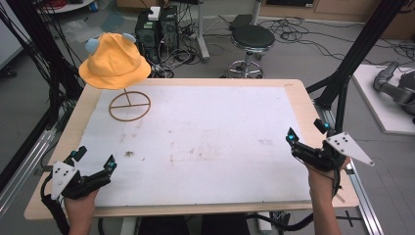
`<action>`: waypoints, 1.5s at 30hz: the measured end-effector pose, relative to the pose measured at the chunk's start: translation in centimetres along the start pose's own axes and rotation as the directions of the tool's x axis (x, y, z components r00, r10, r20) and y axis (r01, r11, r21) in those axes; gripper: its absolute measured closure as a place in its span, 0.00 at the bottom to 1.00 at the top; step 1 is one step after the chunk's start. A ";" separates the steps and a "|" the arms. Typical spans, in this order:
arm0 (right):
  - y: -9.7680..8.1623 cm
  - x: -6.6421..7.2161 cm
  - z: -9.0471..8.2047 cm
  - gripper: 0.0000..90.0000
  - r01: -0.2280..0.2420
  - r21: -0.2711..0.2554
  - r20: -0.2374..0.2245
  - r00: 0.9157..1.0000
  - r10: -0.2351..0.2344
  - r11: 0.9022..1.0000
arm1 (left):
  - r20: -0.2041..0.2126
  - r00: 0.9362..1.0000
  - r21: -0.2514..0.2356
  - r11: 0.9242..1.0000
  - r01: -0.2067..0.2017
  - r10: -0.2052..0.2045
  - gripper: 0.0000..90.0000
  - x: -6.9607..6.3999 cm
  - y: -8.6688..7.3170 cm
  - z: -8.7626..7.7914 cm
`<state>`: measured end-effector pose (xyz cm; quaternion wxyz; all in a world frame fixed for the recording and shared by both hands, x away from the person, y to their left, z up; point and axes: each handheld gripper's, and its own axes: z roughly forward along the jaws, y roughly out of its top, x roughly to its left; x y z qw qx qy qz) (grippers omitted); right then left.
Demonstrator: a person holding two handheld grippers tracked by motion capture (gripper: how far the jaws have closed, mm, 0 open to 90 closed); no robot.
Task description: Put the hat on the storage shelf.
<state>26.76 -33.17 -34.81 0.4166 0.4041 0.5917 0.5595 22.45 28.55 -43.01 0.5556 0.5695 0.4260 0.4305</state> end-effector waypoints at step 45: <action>-4.6 -0.2 -1.7 0.12 -0.031 -0.083 -0.042 0.999 0.028 0.996 | 0.017 1.000 -0.014 1.000 -0.011 0.012 0.08 -0.2 0.2 0.4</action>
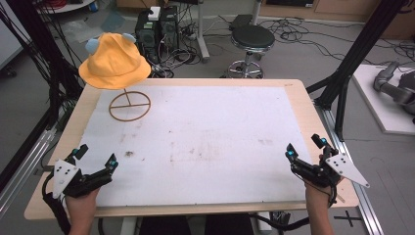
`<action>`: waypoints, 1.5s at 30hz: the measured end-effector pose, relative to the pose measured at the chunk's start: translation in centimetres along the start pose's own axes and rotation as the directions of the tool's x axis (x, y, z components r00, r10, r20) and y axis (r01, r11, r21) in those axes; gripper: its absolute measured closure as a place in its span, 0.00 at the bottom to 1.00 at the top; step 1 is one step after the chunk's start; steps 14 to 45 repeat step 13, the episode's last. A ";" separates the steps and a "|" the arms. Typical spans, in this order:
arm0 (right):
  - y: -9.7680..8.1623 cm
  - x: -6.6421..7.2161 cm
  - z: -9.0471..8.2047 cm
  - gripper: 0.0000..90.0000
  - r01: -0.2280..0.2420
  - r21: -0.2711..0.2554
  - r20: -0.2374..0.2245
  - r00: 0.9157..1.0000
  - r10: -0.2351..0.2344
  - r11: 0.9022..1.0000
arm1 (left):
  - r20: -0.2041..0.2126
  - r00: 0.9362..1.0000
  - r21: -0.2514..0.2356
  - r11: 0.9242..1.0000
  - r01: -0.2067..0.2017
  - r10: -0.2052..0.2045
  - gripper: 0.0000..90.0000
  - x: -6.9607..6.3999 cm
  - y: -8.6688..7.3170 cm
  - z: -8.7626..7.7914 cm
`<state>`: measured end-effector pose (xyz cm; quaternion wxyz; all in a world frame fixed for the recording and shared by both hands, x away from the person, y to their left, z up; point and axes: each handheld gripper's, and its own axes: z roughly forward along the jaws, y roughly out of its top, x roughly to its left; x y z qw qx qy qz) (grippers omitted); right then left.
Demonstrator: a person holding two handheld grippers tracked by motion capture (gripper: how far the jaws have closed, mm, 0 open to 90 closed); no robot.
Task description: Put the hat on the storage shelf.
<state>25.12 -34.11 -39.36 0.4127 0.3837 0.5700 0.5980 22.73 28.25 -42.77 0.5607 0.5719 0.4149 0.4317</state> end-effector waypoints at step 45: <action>-0.2 -0.4 -0.7 0.12 -0.009 -0.015 0.006 1.000 0.009 1.000 | 0.018 1.000 0.007 1.000 0.000 0.000 0.08 -0.3 0.0 0.8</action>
